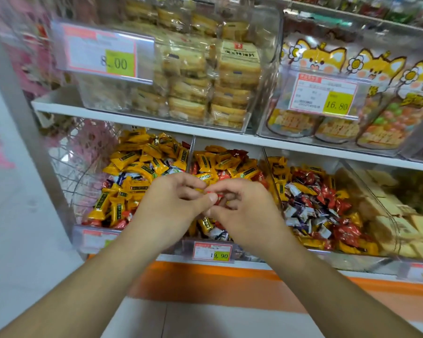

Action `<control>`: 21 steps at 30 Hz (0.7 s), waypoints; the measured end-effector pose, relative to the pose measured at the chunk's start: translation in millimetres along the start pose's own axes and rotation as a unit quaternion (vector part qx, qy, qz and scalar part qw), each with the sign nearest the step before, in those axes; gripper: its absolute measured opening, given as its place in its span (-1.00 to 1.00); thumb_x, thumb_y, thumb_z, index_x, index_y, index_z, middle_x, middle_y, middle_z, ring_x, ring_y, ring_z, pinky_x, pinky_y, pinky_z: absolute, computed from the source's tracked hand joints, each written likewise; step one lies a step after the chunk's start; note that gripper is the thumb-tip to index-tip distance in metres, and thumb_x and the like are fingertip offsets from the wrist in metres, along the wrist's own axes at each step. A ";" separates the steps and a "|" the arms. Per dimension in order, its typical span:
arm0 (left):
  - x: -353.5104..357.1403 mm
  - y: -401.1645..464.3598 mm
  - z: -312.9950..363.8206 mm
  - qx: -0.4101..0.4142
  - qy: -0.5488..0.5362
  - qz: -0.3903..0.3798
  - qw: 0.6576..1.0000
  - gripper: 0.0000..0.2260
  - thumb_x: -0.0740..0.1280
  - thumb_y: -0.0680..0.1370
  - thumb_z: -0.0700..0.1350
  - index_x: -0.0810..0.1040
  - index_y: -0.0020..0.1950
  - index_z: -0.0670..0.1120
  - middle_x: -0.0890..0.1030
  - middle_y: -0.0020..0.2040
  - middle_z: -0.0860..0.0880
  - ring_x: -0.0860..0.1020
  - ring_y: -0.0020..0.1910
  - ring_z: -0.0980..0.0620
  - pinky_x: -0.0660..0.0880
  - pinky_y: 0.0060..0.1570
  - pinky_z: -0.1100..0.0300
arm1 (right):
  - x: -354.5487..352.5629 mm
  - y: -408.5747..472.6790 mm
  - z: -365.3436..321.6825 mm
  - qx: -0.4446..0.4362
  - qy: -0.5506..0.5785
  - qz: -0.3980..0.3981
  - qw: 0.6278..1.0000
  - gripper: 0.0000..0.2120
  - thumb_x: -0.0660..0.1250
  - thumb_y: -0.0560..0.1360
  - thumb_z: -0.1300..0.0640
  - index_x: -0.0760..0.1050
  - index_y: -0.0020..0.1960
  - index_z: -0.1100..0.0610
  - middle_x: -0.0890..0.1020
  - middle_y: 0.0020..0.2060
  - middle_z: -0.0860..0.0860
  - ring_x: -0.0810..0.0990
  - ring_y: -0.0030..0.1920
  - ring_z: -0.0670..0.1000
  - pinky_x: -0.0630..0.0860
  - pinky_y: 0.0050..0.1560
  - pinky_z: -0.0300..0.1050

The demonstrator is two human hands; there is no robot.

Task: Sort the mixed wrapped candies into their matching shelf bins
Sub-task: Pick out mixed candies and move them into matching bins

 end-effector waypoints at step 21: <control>-90.5 27.8 -20.5 0.095 0.220 0.078 0.968 -0.88 0.36 0.62 -0.08 0.64 0.05 0.14 0.66 -0.06 0.19 0.63 -0.15 0.19 0.57 -0.14 0.16 | 14.0 21.7 -16.0 0.012 -0.005 0.008 1.000 -0.80 0.24 0.70 -0.06 0.62 0.22 -0.13 0.63 0.06 -0.29 0.57 0.06 -0.33 0.40 0.01 -0.40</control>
Point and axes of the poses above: each hand's wrist, its own y-axis towards the middle knuckle, its own x-axis out of the palm, z = x × y, the point moved 7 cm from there along y, towards the middle knuckle
